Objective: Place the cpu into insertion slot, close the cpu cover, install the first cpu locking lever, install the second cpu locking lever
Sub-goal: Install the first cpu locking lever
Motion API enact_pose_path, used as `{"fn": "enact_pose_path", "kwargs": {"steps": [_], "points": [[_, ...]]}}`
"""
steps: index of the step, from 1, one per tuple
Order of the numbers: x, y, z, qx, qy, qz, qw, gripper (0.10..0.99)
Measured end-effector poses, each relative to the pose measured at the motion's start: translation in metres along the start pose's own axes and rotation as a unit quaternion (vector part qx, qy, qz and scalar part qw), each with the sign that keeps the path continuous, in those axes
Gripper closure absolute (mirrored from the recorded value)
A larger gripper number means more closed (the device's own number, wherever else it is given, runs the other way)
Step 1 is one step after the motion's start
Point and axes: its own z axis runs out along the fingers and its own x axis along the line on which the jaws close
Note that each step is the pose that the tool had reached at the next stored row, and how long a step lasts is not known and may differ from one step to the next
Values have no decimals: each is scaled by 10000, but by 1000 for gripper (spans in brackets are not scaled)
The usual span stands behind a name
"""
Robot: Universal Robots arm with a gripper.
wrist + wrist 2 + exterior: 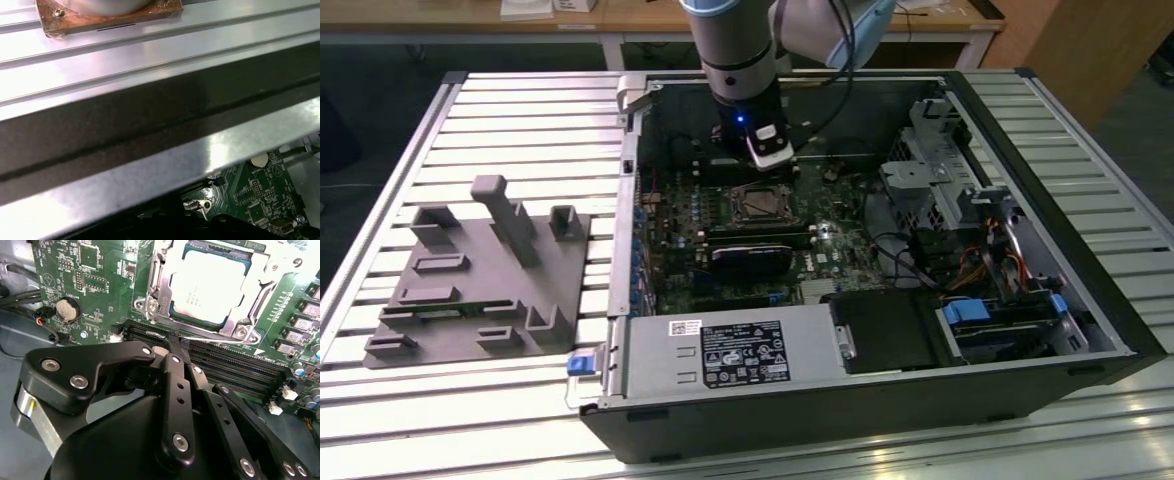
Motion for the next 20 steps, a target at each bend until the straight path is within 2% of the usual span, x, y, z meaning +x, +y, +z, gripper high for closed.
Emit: {"fn": "enact_pose_path", "kwargs": {"steps": [20], "points": [[21, -25, 106, 89, -100, 53, 9999, 980]]}}
